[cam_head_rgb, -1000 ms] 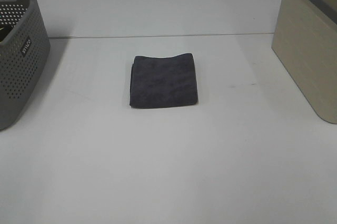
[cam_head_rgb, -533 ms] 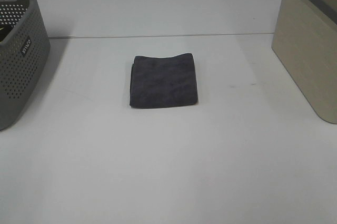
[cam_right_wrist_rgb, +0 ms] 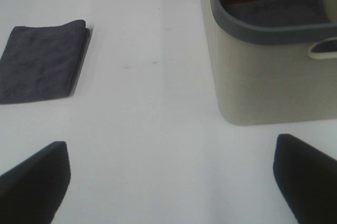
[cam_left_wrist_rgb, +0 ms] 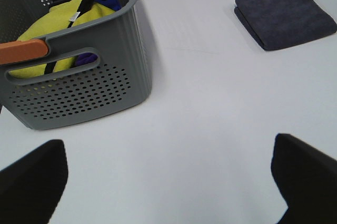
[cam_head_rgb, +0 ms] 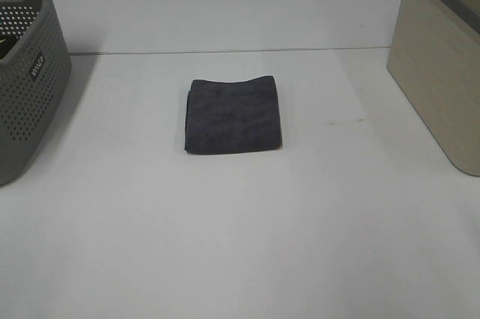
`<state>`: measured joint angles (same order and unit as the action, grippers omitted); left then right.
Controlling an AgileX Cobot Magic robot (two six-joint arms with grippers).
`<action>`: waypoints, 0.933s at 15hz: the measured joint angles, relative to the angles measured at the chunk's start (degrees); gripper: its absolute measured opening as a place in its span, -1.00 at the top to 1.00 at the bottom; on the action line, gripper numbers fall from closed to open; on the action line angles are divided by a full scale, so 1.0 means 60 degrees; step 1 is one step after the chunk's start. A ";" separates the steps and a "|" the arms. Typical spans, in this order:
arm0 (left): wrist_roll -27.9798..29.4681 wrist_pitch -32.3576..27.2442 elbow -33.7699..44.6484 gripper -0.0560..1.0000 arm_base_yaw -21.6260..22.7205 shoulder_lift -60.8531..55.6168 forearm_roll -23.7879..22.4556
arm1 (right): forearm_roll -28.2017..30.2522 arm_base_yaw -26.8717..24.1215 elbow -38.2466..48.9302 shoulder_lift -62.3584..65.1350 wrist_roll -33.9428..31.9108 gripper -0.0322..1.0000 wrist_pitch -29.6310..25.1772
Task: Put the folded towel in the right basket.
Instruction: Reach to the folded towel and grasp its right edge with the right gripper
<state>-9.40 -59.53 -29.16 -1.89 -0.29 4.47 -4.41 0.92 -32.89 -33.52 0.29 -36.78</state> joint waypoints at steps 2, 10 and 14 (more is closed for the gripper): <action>0.0000 0.0000 0.0000 -0.97 0.0000 0.0000 0.0000 | -0.0048 0.0000 -0.0945 -0.1614 0.0353 -0.94 0.0592; 0.0000 0.0000 0.0000 -0.97 0.0000 0.0000 0.0000 | -0.1929 0.0000 -0.6541 -0.7802 0.2655 -0.93 0.0401; 0.0000 0.0000 0.0000 -0.97 0.0000 0.0000 0.0000 | -0.3228 0.0544 -0.8566 -1.0141 0.3973 -0.87 -0.0668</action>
<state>-9.40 -59.53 -29.16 -1.89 -0.29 4.47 -23.78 4.18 -84.28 -94.37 24.12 -40.79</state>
